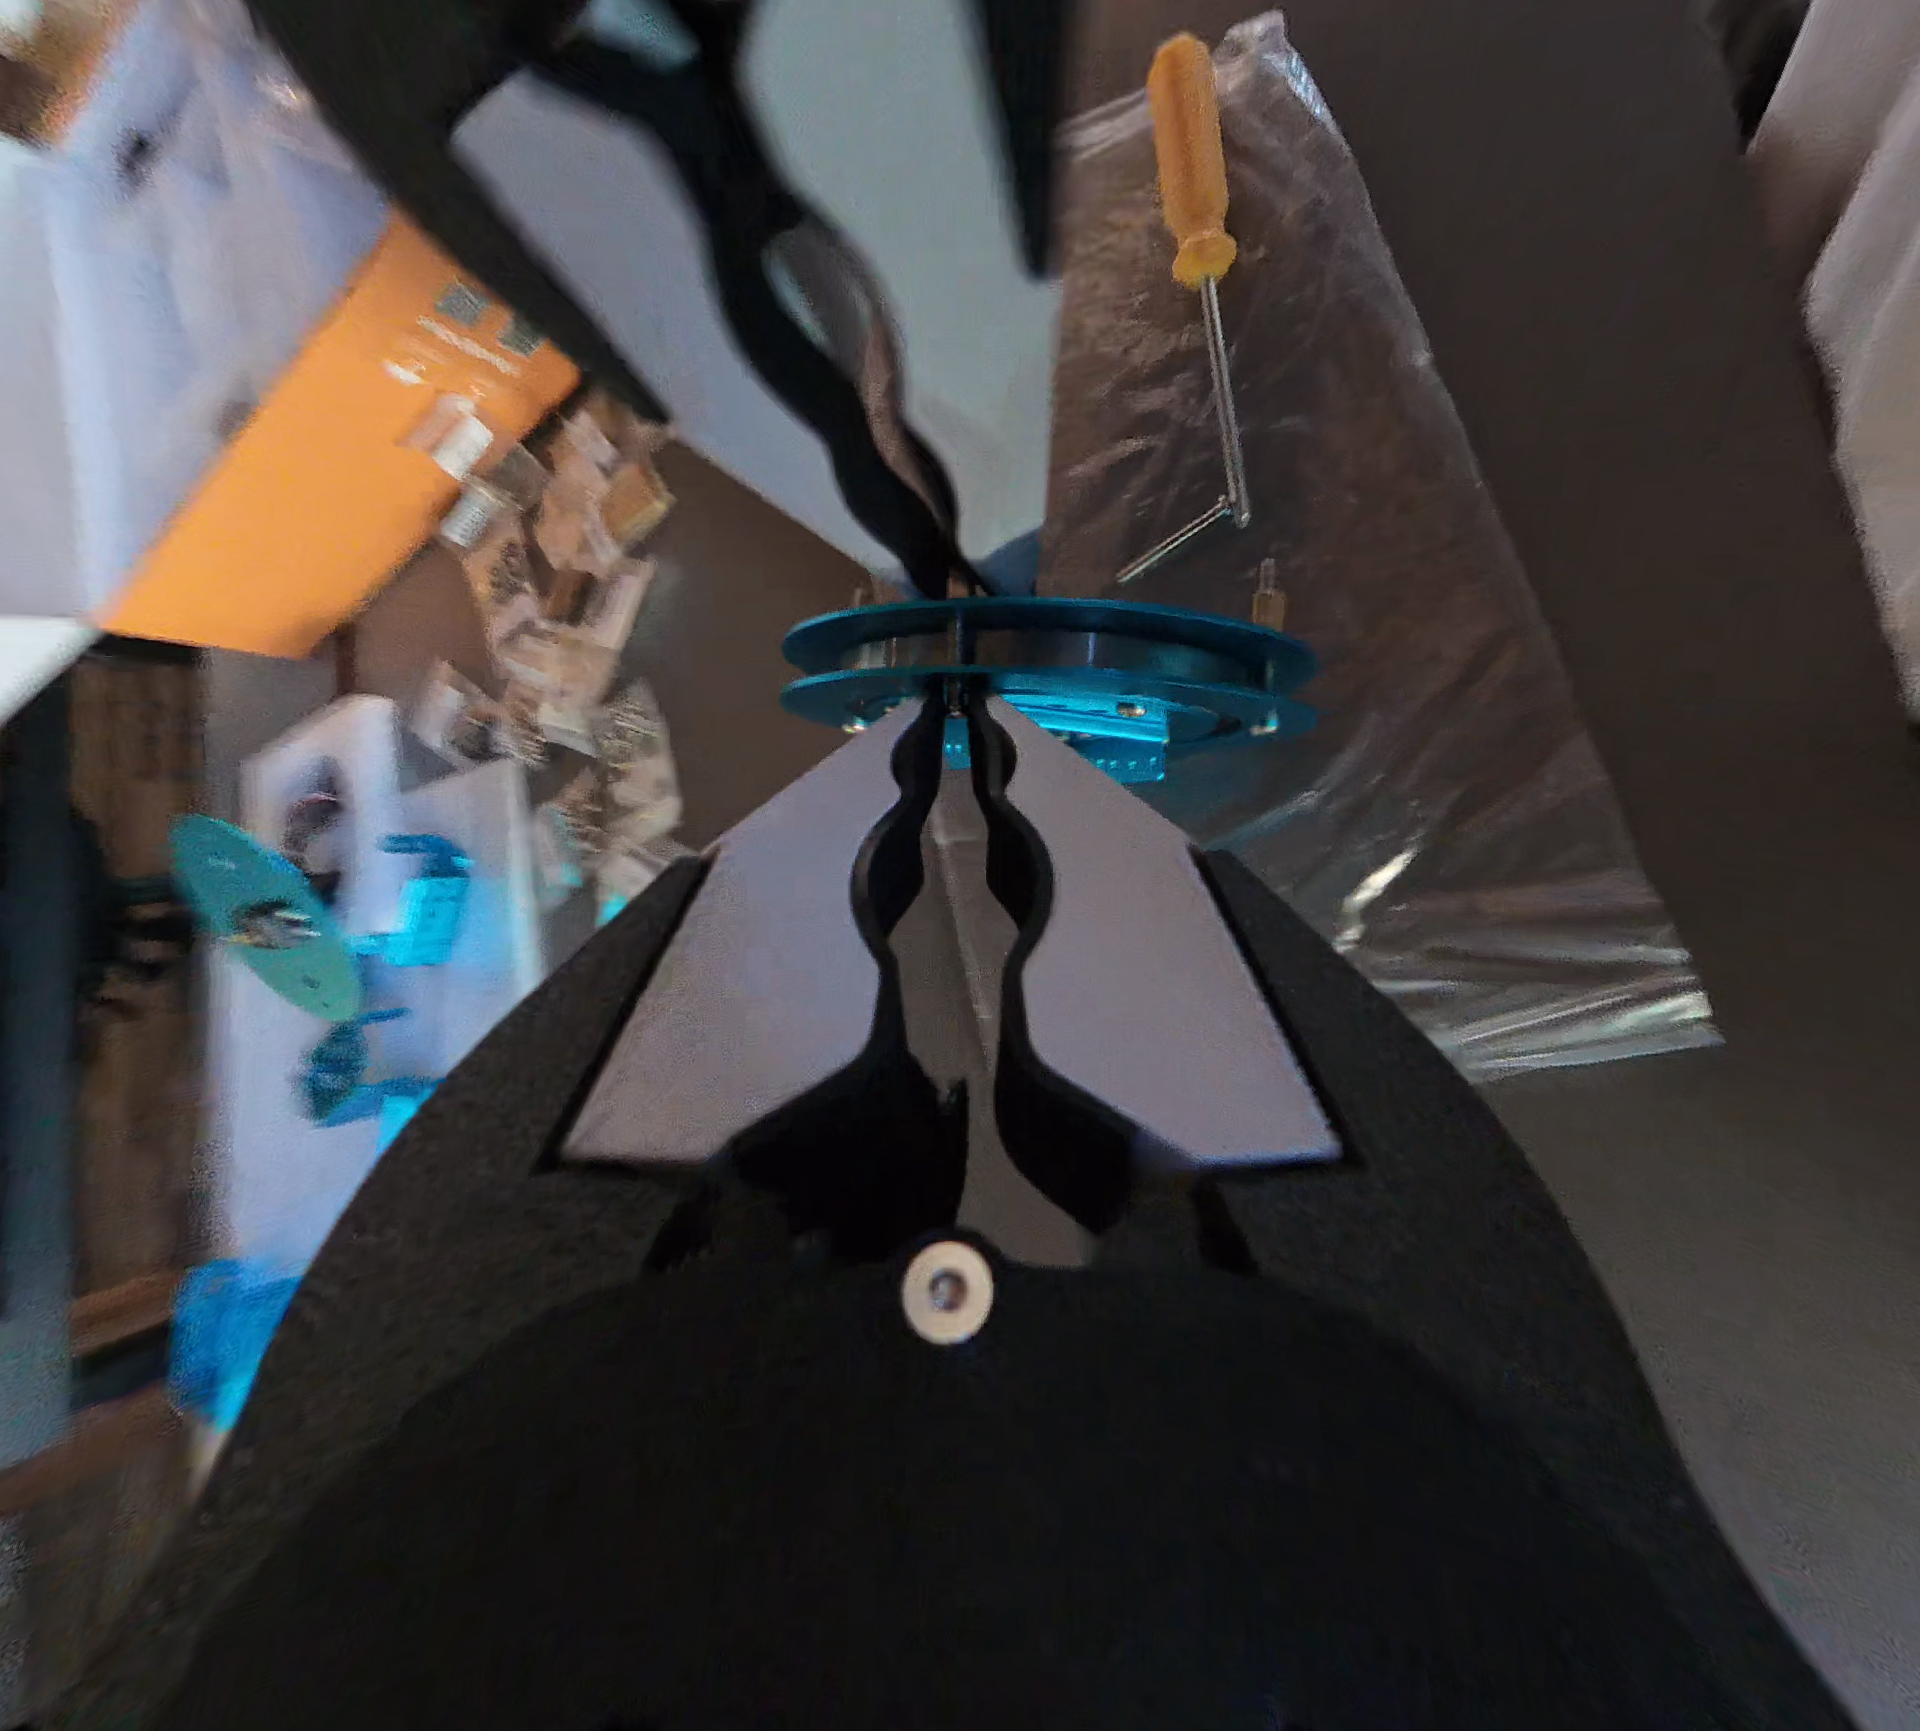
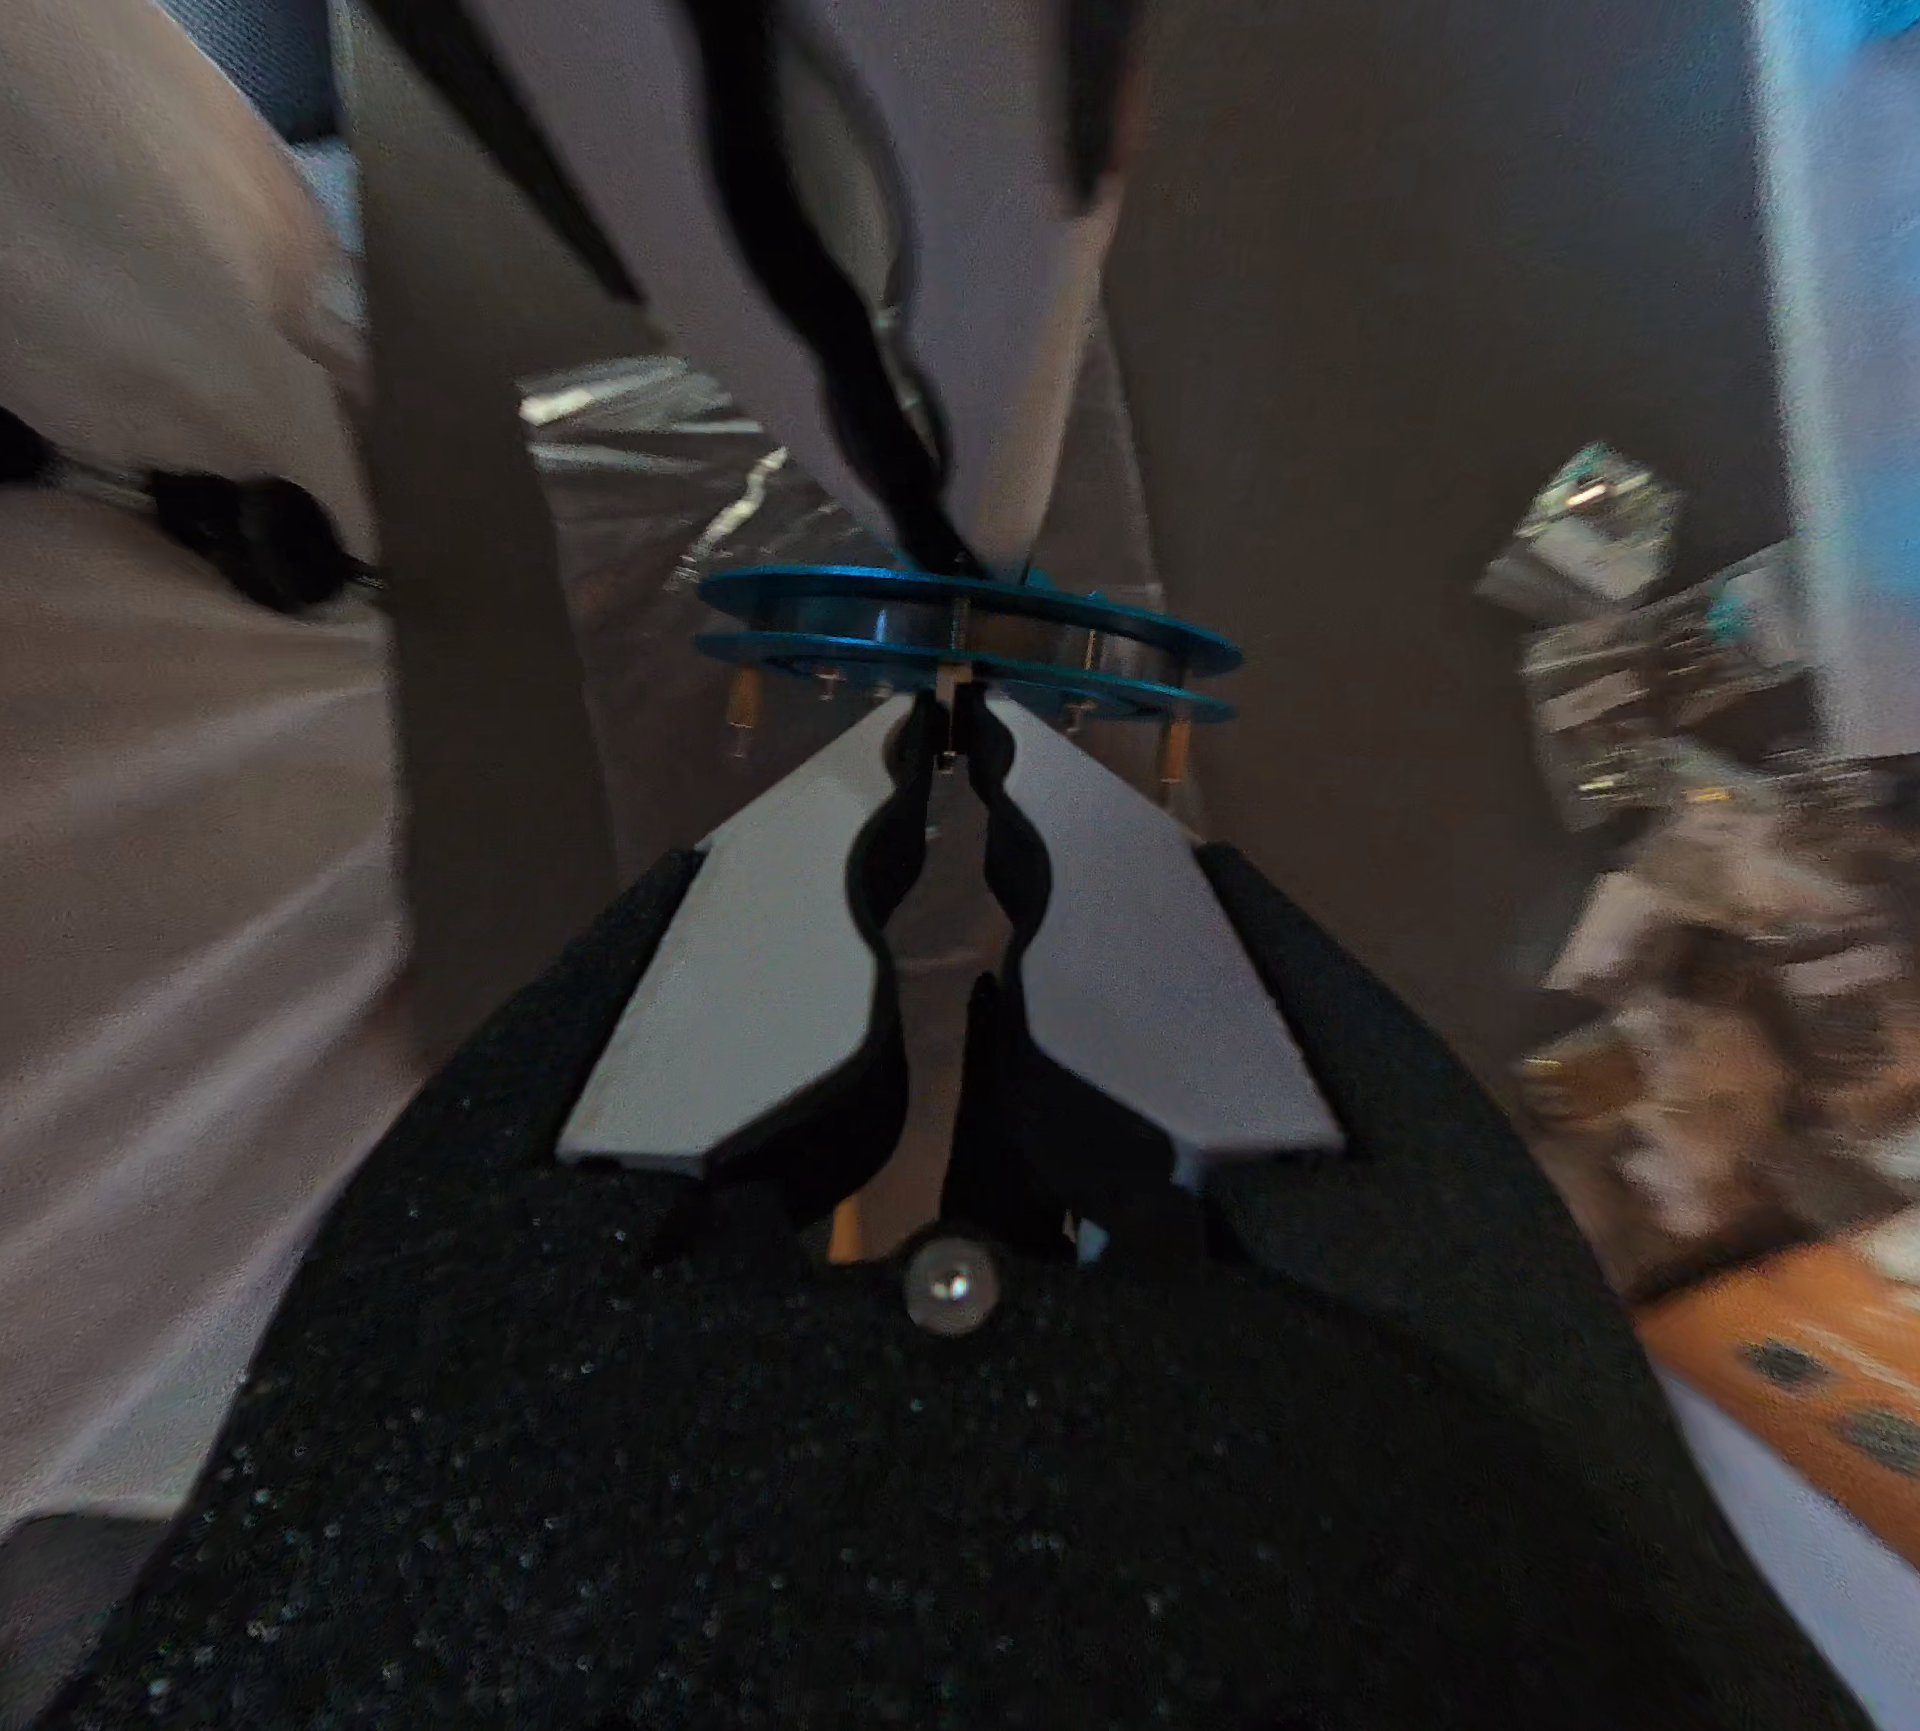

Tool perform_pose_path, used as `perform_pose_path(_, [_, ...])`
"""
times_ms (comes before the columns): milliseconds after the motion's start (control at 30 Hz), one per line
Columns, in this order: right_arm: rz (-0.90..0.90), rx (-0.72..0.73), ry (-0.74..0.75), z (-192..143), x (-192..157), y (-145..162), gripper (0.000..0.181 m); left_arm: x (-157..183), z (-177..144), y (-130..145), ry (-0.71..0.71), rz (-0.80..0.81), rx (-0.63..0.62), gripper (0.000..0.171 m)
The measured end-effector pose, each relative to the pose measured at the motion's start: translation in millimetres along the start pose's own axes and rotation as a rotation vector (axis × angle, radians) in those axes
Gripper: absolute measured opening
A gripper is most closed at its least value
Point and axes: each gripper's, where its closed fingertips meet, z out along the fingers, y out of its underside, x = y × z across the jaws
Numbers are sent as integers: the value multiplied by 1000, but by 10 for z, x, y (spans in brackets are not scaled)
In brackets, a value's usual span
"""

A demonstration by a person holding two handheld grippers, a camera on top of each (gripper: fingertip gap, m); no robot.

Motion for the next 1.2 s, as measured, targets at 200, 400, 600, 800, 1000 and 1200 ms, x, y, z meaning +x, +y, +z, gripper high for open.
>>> perform_pose_path(200, [877,158,-918,-118,-227,-64,2,-55,19,-72,-471,550,-54,3])
perform_pose_path(400, [389,100,-378,-44,-108,-2,11,-10,7,-52,-198,202,-16,4])
perform_pose_path(600, [-99,-11,118,-22,12,-13,5,39,-11,-5,244,-264,-31,4])
perform_pose_path(800, [289,107,-230,-36,-21,-19,3,-8,18,-19,63,-55,18,2])
perform_pose_path(1000, [1009,239,-1071,-156,-201,-95,3,-94,28,-71,-479,582,-50,3])
perform_pose_path(1200, [325,163,-248,-97,5,-50,8,-68,23,-9,-83,49,-10,3])
